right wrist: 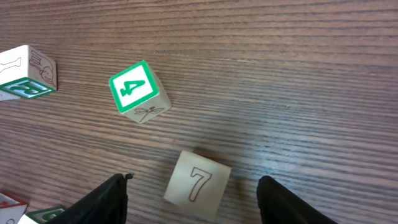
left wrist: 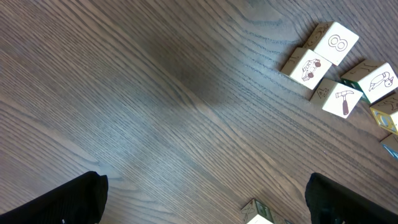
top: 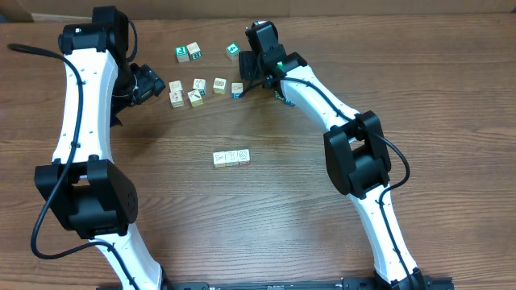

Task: Form a horizontal line
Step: 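Lower the right gripper and close it on the umbrella 7 block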

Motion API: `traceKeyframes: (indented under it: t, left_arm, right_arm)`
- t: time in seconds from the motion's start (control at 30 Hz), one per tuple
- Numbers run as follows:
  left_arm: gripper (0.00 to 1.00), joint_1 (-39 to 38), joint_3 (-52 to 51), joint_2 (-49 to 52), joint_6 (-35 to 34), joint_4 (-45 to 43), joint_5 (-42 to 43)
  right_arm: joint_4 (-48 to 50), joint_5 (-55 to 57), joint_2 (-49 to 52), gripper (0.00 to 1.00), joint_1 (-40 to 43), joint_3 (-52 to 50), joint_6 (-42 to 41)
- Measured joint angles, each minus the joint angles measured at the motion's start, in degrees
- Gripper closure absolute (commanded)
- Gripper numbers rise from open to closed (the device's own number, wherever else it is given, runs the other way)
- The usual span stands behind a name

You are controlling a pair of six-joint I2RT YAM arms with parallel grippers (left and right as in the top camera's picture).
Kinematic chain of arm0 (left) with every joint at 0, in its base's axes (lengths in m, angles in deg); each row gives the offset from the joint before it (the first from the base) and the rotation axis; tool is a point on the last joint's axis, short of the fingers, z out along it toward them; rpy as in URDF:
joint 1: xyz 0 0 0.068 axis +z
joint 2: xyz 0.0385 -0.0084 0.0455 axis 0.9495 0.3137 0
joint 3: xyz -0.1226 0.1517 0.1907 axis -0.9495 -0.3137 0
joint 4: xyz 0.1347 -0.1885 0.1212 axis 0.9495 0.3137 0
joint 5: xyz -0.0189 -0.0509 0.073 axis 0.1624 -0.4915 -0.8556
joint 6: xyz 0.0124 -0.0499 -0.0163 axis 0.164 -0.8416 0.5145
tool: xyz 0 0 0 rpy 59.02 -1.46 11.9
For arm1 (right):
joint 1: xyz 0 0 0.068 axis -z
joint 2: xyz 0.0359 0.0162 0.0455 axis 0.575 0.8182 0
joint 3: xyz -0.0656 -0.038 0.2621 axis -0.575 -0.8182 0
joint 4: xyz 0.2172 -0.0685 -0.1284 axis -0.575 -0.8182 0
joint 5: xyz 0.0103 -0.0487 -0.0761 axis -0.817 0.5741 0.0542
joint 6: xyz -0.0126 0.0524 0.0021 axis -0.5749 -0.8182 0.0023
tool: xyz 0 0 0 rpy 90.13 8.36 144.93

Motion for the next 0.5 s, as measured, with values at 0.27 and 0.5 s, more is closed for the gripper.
traceKeyframes:
  t: [0.27,0.5]
  left_arm:
    - [0.00,0.00,0.00,0.00,-0.02,0.00,0.00]
    - [0.00,0.00,0.00,0.00,-0.02,0.00,-0.02]
  right_arm:
    - [0.13,-0.04,2.27,0.43,-0.07,0.00,-0.98]
    - [1.77,-0.04,3.61,0.65,-0.07,0.00,-1.84]
